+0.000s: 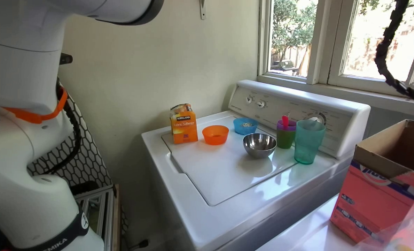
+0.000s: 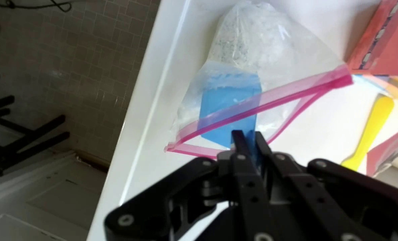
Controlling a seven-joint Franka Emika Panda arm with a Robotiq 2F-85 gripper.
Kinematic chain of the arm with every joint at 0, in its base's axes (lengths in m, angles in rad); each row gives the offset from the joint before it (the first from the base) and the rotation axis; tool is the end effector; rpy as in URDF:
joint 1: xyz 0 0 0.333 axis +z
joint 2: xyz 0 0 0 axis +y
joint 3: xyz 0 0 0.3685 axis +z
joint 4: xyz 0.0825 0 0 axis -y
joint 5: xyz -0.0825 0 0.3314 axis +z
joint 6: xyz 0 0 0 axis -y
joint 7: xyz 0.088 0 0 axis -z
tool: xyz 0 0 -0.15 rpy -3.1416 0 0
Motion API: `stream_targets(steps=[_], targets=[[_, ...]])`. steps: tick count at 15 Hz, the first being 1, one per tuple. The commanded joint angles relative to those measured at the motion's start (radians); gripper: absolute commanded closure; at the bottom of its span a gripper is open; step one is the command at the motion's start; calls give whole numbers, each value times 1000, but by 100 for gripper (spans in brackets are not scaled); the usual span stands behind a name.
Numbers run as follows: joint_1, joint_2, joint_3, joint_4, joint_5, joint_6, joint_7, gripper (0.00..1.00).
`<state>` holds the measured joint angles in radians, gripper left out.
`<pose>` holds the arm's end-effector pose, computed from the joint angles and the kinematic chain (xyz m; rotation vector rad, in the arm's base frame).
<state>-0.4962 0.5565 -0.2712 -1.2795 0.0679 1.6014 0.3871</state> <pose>0.5058 -0.4173 0.4374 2.5977 -1.6653 -0.3505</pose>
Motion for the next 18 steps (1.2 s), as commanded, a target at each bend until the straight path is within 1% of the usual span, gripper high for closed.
stream_targets(steps=[1, 2, 3, 4, 6, 7, 8, 9, 12, 16, 17, 18], targets=[[-12, -23, 13, -30, -43, -10, -196, 98], [-9, -21, 10, -27, -55, -26, -234, 98], [7, -6, -12, -7, -65, -32, -149, 98], [0, -2, -3, -4, -40, -3, -158, 92], [0, -2, -6, -4, -51, -6, -157, 92], [0, -2, -6, -4, -53, -6, -157, 98], [-18, -40, 29, -46, -13, 20, -278, 98], [-8, -69, 30, -86, -16, 77, -297, 98], [-9, -105, 55, -129, 17, 144, -411, 98], [-14, -145, 75, -211, -1, 183, -618, 98], [-17, -153, 78, -225, 2, 178, -671, 98], [-9, -150, 63, -225, 7, 153, -730, 98]])
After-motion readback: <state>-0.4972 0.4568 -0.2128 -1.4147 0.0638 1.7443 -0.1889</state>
